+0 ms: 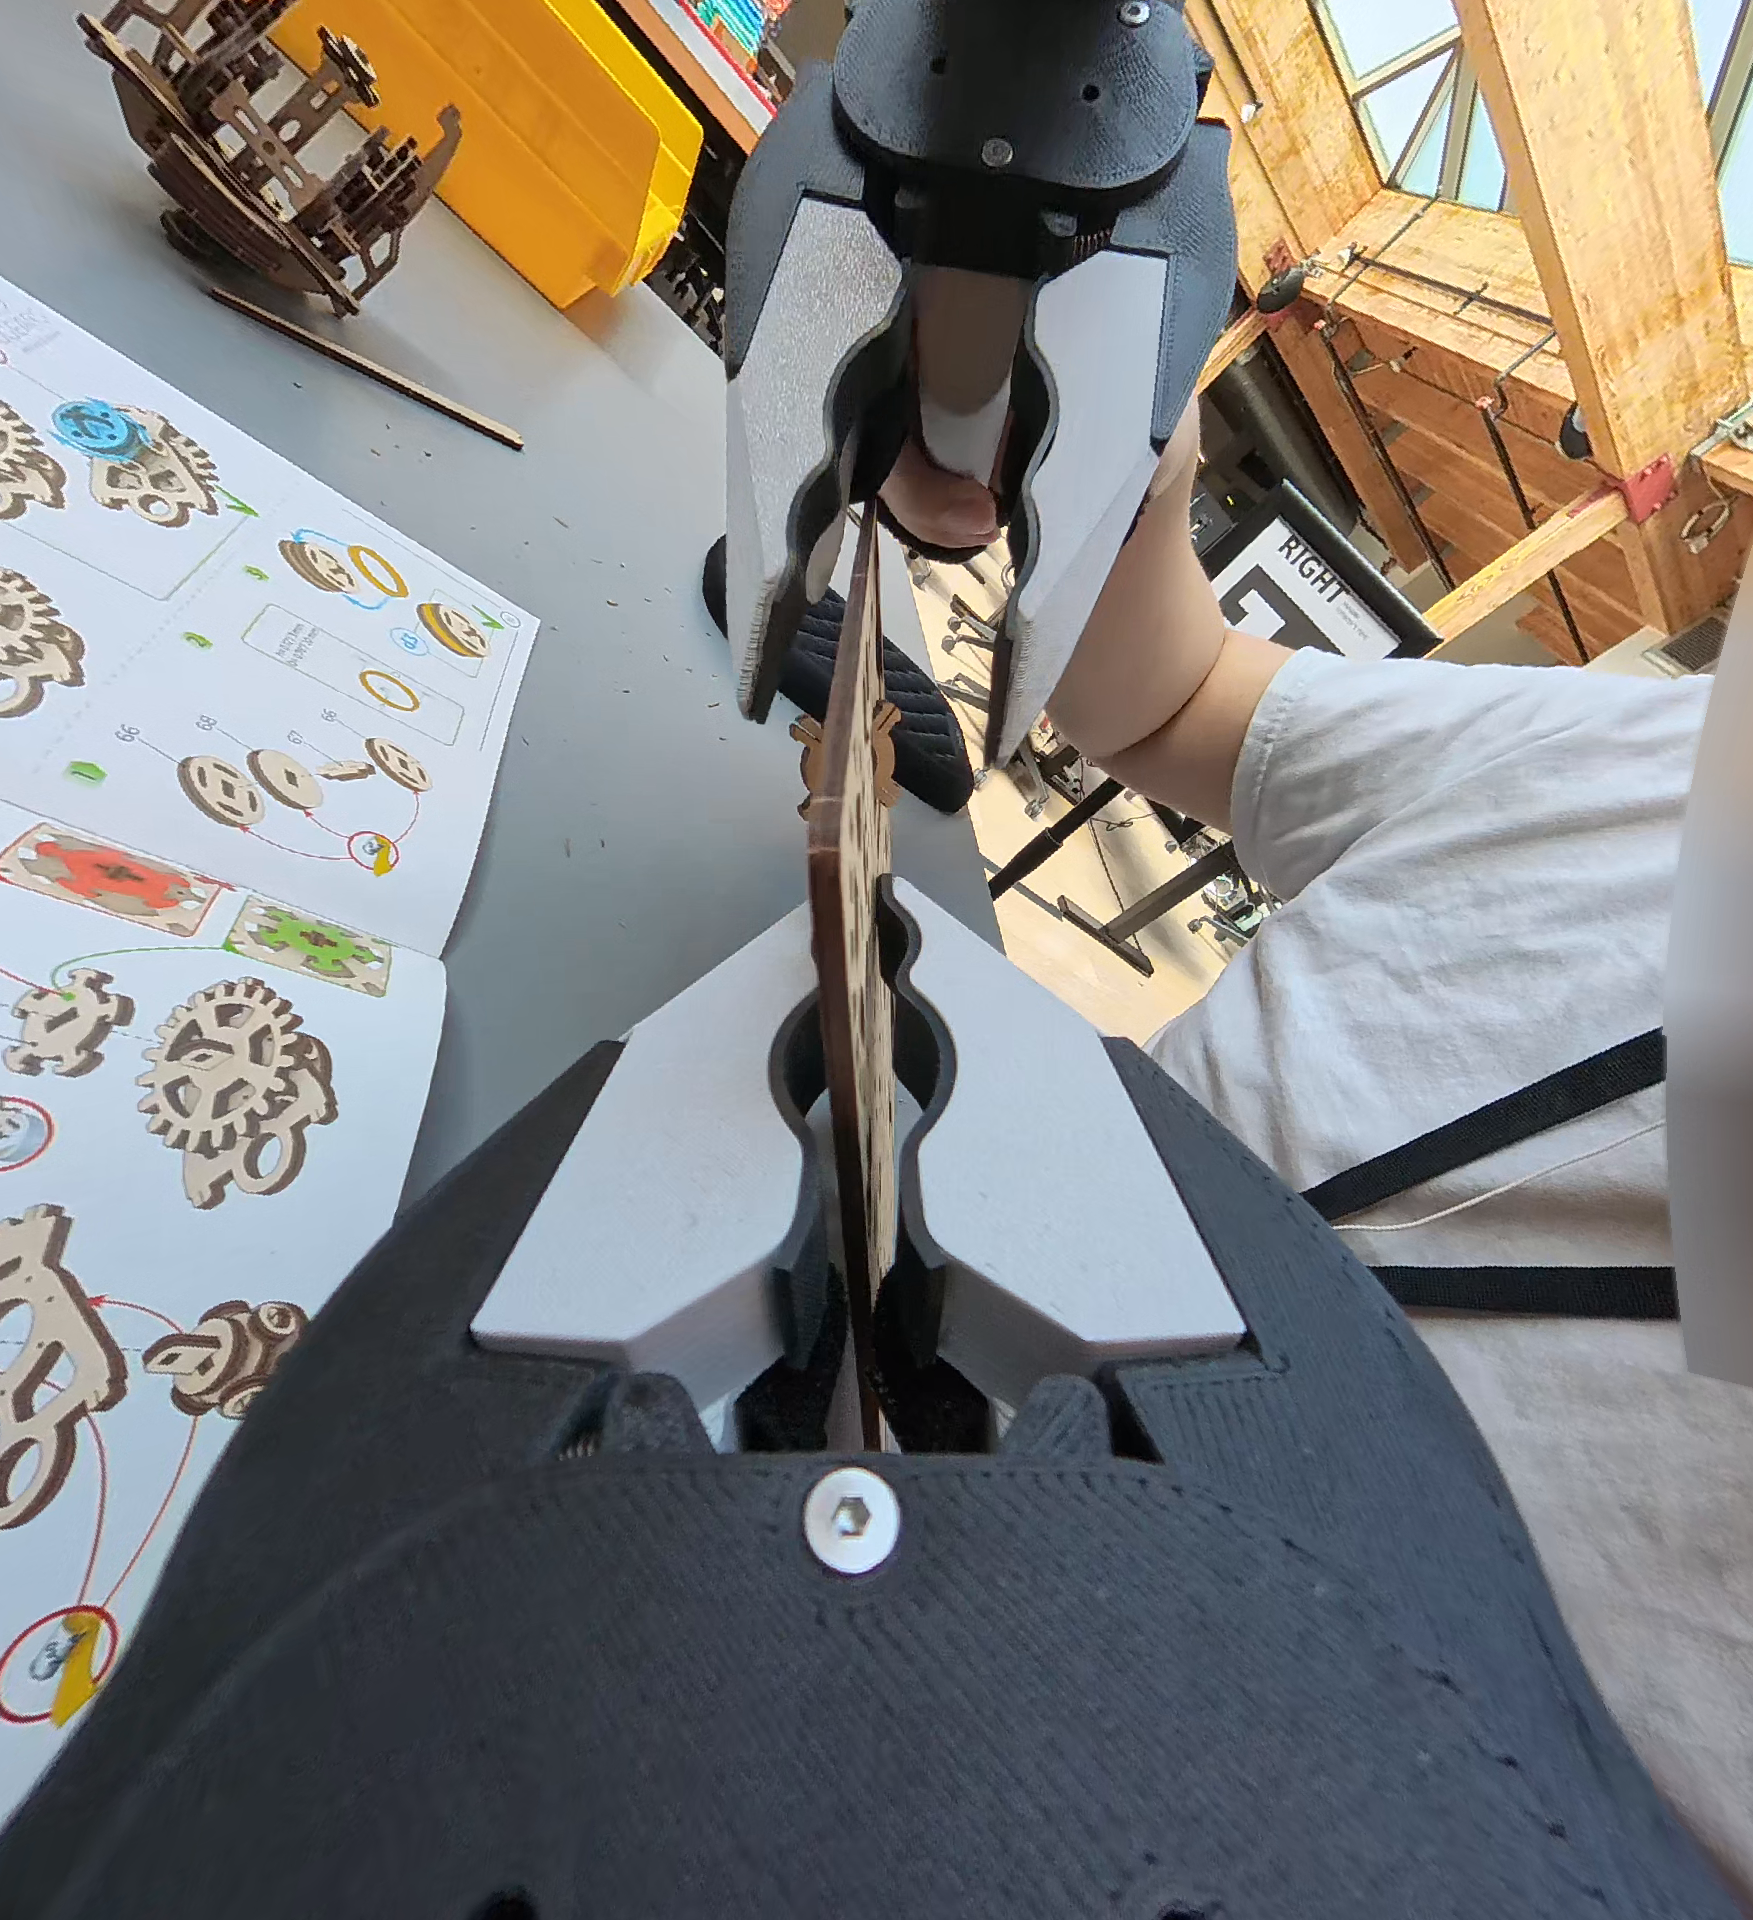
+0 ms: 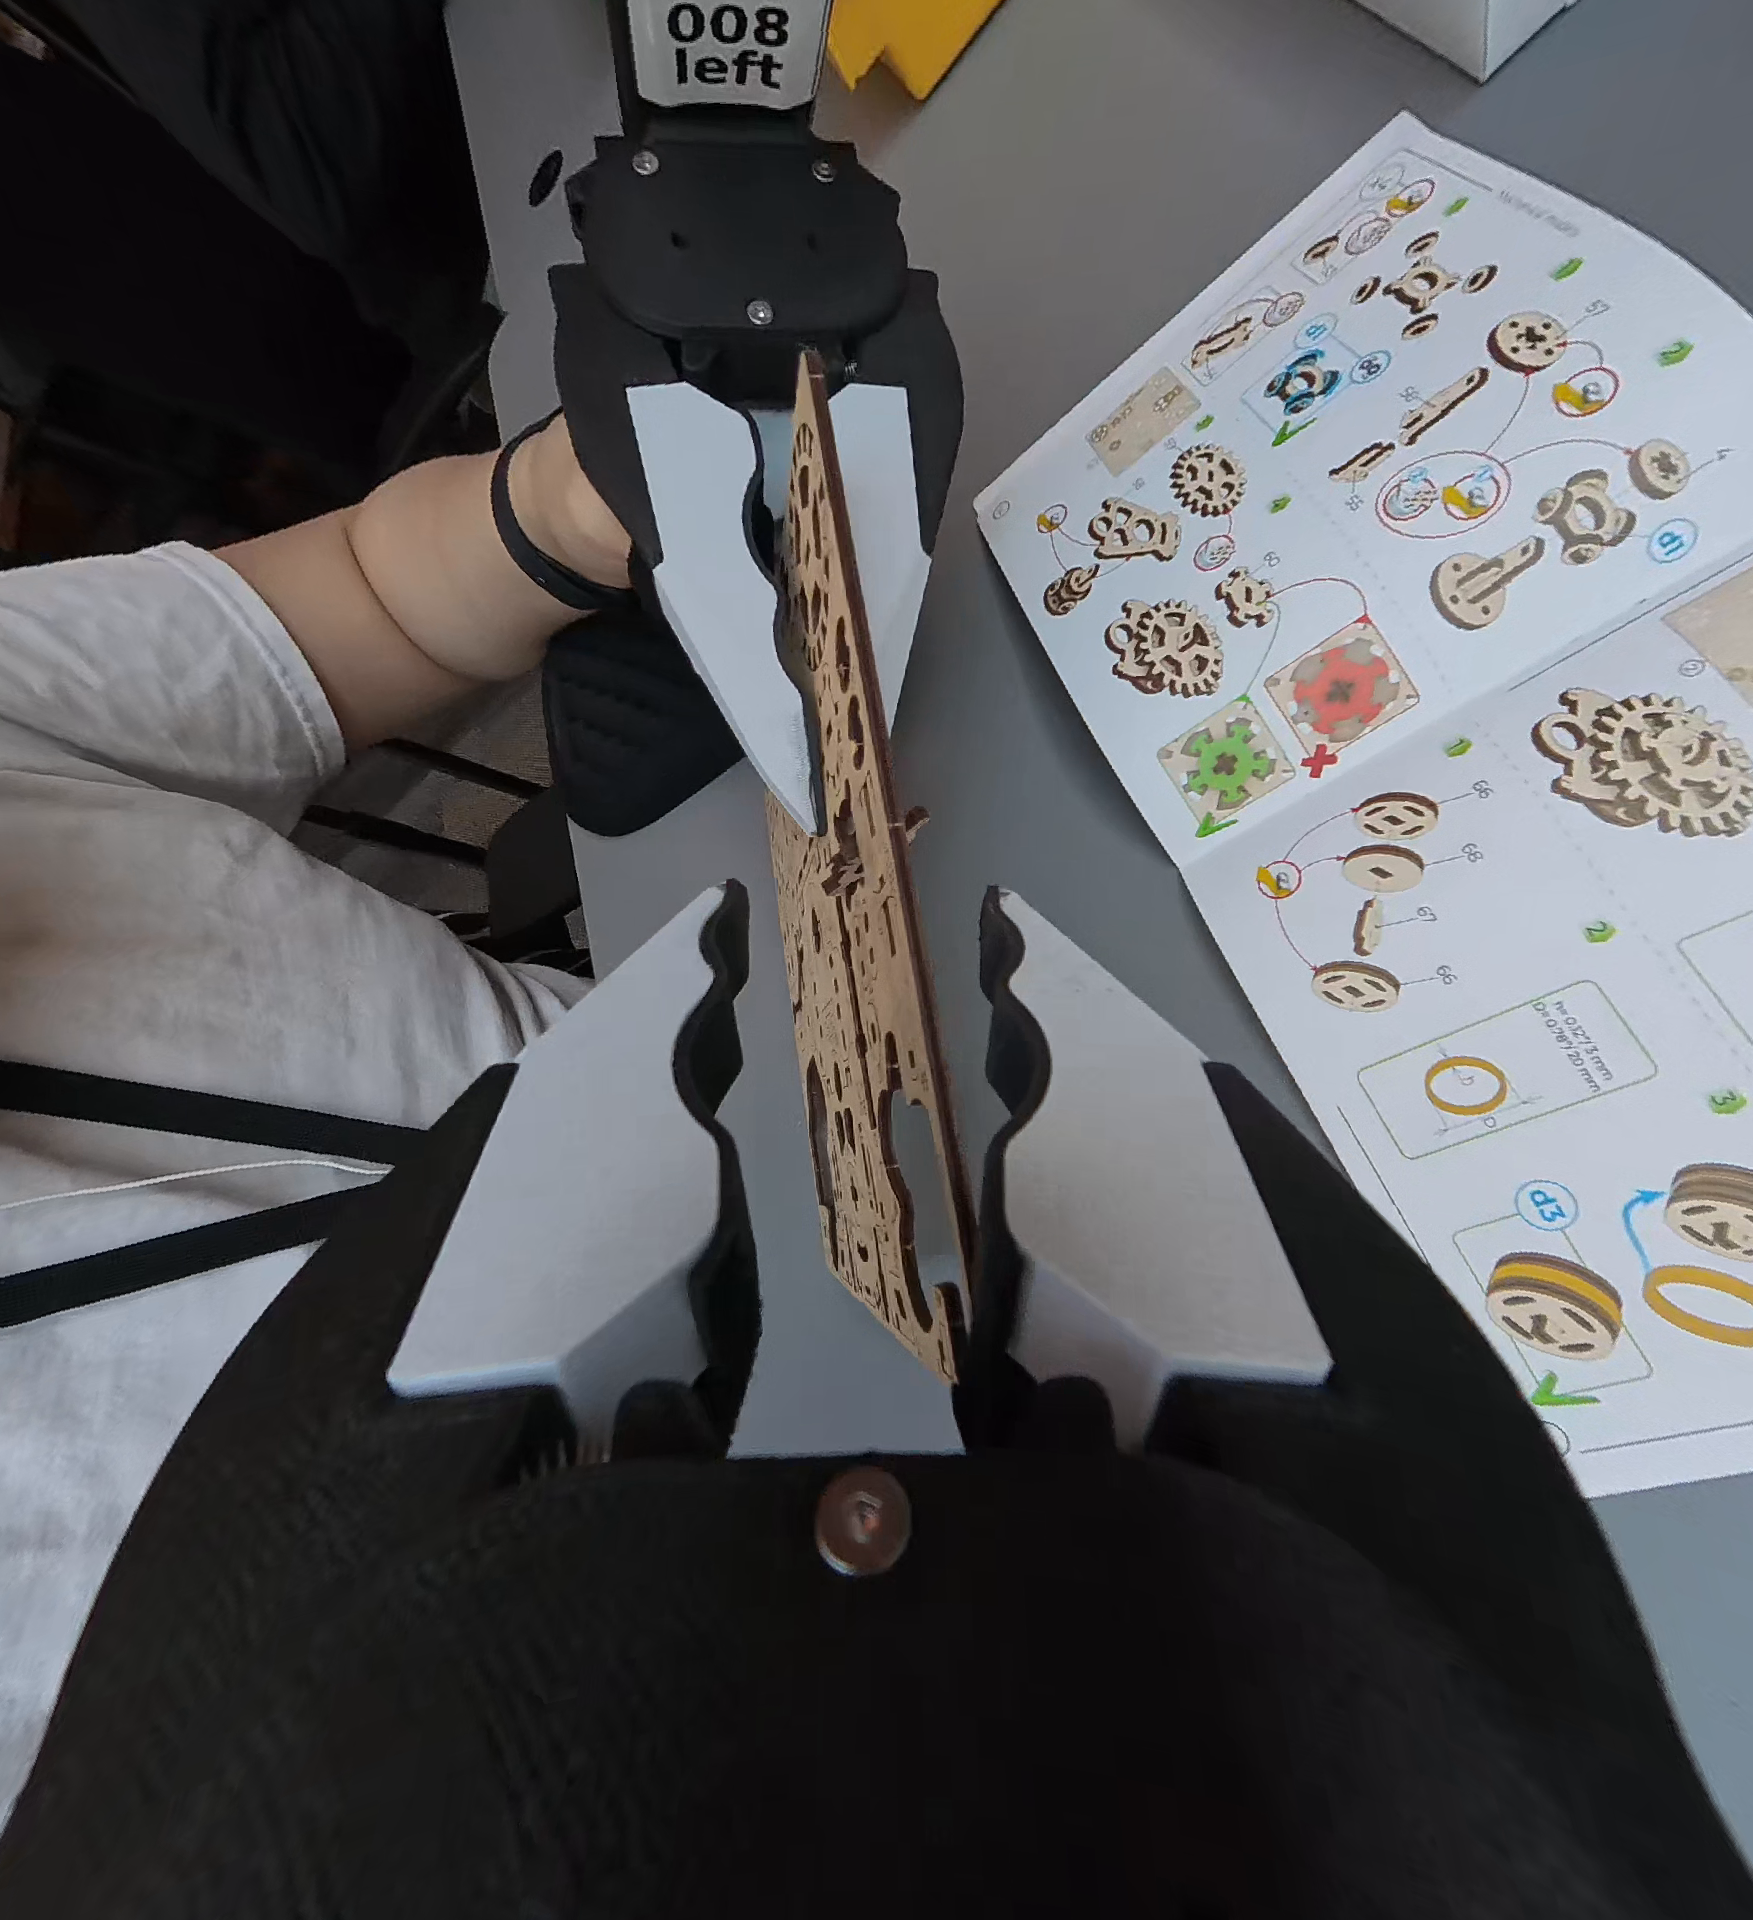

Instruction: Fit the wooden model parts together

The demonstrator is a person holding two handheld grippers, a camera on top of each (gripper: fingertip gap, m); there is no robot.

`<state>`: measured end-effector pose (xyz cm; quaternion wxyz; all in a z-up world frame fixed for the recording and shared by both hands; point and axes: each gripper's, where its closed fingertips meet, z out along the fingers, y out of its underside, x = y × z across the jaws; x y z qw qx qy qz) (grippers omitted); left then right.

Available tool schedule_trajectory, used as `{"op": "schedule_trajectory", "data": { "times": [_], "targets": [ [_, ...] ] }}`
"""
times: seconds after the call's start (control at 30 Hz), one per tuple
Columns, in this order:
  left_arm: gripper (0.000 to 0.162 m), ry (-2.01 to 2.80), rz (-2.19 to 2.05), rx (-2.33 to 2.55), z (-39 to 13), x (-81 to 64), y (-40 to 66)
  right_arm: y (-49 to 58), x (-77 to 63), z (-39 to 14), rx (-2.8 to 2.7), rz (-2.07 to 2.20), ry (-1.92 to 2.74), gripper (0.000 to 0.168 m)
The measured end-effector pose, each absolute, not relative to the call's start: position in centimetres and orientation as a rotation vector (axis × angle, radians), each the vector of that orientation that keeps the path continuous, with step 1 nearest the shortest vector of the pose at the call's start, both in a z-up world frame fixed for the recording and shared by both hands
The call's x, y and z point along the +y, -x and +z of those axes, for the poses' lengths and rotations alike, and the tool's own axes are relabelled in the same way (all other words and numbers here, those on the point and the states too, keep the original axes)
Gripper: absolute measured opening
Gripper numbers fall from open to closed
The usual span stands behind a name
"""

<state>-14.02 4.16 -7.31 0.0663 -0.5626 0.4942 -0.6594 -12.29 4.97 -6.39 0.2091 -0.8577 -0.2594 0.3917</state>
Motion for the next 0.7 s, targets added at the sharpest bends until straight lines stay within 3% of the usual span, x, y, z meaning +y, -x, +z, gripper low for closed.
{"op": "schedule_trajectory", "data": {
  "times": [0.27, 0.7],
  "targets": [
    [0.001, 1.701, -1.991, 1.504, -7.4, 3.9, 14.0, 12.8, 5.2, -7.1, -0.771, 1.049, 2.422, 0.016],
    [0.001, 1.715, -2.05, 1.512, -7.6, 3.5, 14.1, 13.1, 4.4, -6.9, -0.845, 1.061, 2.417, 0.008]
  ]
}}
